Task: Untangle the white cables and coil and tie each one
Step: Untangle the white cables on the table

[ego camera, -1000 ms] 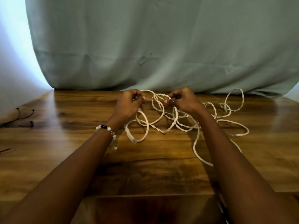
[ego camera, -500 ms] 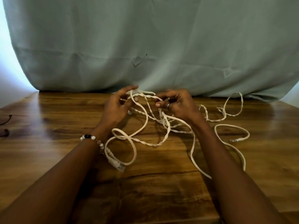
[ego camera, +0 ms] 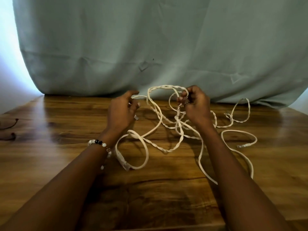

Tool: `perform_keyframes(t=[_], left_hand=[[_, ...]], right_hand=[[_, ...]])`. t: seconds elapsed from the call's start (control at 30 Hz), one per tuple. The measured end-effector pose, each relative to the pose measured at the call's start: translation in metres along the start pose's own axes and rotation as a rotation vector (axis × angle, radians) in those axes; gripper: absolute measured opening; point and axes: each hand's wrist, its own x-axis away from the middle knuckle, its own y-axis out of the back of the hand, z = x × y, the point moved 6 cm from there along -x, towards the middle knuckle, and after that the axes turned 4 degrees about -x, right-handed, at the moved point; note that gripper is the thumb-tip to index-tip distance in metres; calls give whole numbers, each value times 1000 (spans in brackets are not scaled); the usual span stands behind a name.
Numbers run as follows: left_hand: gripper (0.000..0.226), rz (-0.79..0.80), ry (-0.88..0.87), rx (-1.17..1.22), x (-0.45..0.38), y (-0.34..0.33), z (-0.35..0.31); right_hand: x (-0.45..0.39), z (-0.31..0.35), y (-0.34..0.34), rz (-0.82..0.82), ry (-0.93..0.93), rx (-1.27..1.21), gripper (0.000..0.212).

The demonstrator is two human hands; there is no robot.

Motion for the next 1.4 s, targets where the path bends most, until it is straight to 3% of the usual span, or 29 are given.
perform_keyframes(t=[0.13,0.27,0.33,0.43,0.5,0.57,0.7,0.8,0.87,0.9,0.97,1.1,1.2,1.4], left_hand=[[13,357,138,351,8,-3,-12],[29,751,126,330,27,-21,-35],[30,851,107,246,35,-29,-40],[28,811,127,228,34,-29,-31],[20,702,187,298,31,-22,-23],[13,554,217,377,26,-13,-20],[12,212,69,333,16,14,-42],[21,288,-51,-13,23,16,-79],[45,416,-46,-236,32,6,-101],[52,486,-33,-286,38,1,-110],[46,598,-8,-302,51,-10,-122],[15,607,98,-203,53,-8,-122],[12,497,195,6,35,11,-112],[16,368,286,506,1,53,-120]], right_hand=[[0,-15,13,-81,-111,-44,25],[1,-10,12,-80,-110,-61,25],[1,-1,13,-68,-108,-91,28],[5,7,22,-45,-212,-176,29],[13,16,33,-23,-266,-176,16],[27,28,37,101,-317,-135,10],[54,37,33,448,-423,150,17],[61,33,34,492,-404,298,7],[64,31,33,444,-396,220,9],[67,31,32,437,-402,160,12],[73,32,29,443,-394,105,16],[82,26,35,478,-415,0,17],[88,21,43,527,-446,-49,25],[76,12,40,469,-237,575,26]])
